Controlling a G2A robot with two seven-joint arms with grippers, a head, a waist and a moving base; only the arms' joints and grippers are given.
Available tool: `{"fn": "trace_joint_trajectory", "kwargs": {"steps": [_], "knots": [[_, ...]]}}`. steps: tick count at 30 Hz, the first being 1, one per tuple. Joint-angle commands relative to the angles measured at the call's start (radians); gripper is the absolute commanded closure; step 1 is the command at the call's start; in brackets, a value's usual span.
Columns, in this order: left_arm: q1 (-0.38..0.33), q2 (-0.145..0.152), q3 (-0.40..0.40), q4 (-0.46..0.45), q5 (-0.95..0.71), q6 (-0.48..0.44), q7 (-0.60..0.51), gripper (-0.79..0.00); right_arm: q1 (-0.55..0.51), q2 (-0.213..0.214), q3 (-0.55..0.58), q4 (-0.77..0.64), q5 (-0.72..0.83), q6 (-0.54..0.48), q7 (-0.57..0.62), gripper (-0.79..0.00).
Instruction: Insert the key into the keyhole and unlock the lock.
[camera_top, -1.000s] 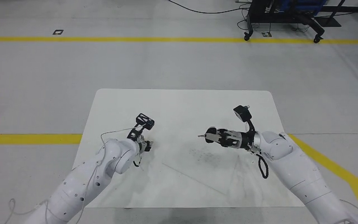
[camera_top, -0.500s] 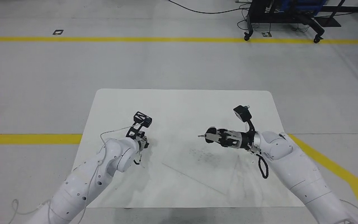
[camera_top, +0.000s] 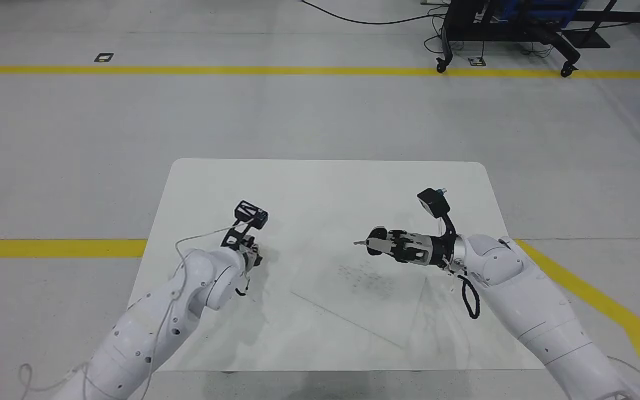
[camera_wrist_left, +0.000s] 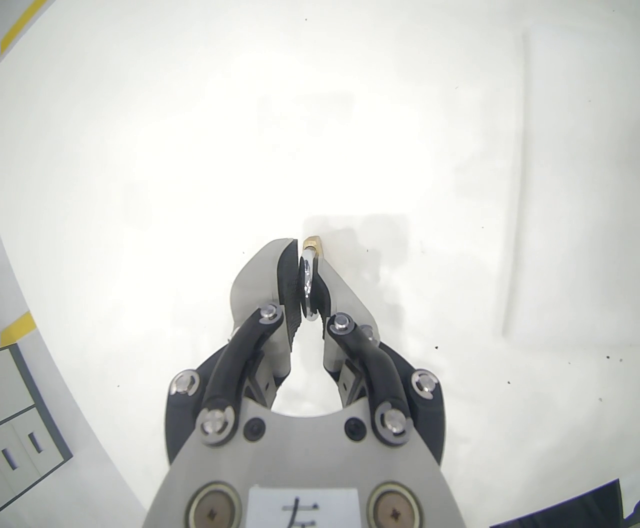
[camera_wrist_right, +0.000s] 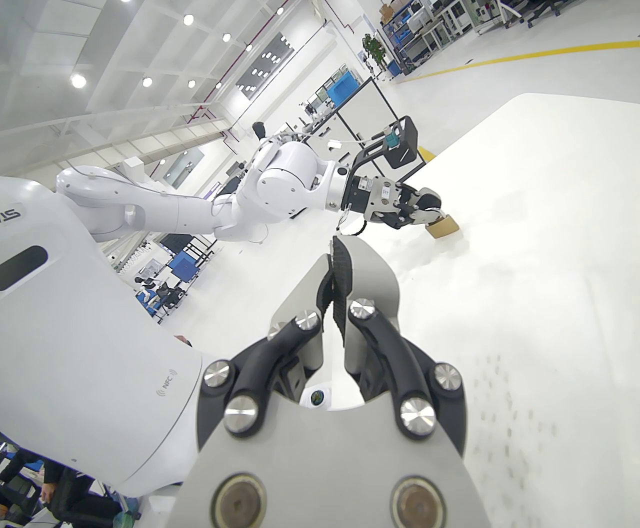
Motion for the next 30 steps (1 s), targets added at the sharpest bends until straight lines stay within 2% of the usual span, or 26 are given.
{"fn": "trace_joint_trajectory", "kwargs": {"steps": [1, 5, 10, 14, 19, 22, 26, 30], "knots": [[0.011, 0.001, -0.012, -0.005, 0.005, -0.002, -0.002, 0.0, 0.0, 0.0, 0.0, 0.0, 0.0, 0.0, 0.0, 0.0], [0.037, 0.004, -0.05, -0.023, -0.03, -0.032, 0.017, 0.0, 0.0, 0.0, 0.0, 0.0, 0.0, 0.0, 0.0, 0.0], [0.1, 0.018, -0.166, -0.04, -0.192, -0.123, 0.094, 0.0, 0.0, 0.0, 0.0, 0.0, 0.0, 0.0, 0.0, 0.0], [0.168, 0.031, -0.285, -0.036, -0.447, -0.299, 0.164, 0.0, 0.0, 0.0, 0.0, 0.0, 0.0, 0.0, 0.0, 0.0], [0.231, 0.045, -0.406, 0.044, -0.788, -0.571, 0.186, 0.0, 0.0, 0.0, 0.0, 0.0, 0.0, 0.0, 0.0, 0.0], [0.24, 0.048, -0.435, 0.107, -0.95, -0.696, 0.157, 0.0, 0.0, 0.0, 0.0, 0.0, 0.0, 0.0, 0.0, 0.0], [0.225, 0.046, -0.43, 0.179, -1.115, -0.8, 0.109, 0.0, 0.0, 0.0, 0.0, 0.0, 0.0, 0.0, 0.0, 0.0], [0.196, 0.043, -0.423, 0.234, -1.169, -0.867, 0.091, 0.0, 0.0, 0.0, 0.0, 0.0, 0.0, 0.0, 0.0, 0.0]]}}
